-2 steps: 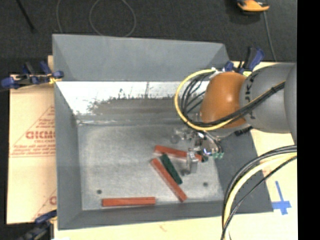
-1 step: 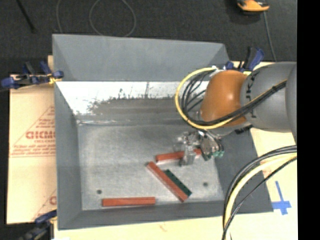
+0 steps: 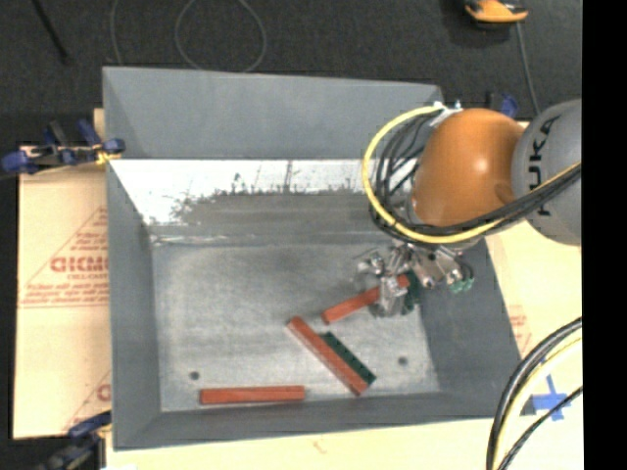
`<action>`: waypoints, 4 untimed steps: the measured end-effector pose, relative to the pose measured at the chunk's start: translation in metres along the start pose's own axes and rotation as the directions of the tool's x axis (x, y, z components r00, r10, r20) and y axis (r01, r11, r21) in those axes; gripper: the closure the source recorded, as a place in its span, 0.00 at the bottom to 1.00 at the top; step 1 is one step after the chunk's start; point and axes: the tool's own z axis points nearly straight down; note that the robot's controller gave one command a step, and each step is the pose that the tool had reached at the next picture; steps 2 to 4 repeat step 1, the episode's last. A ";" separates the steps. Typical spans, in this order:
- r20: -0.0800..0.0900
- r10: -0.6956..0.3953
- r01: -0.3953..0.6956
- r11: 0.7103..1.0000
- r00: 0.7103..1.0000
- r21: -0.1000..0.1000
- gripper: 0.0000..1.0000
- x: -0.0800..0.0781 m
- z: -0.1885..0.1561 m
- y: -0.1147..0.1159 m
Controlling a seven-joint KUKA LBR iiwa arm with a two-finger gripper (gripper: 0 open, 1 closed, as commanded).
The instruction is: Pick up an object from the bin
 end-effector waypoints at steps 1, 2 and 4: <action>0.005 -0.003 0.003 1.000 1.000 0.003 1.00 -0.010 -0.099 -0.002; 0.005 -0.003 0.003 1.000 1.000 0.003 1.00 -0.010 -0.099 -0.002; 0.005 -0.003 0.003 1.000 1.000 0.003 1.00 -0.010 -0.099 -0.002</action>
Offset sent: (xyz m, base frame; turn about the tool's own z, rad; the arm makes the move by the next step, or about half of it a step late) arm 0.0069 0.0023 0.0934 -0.0068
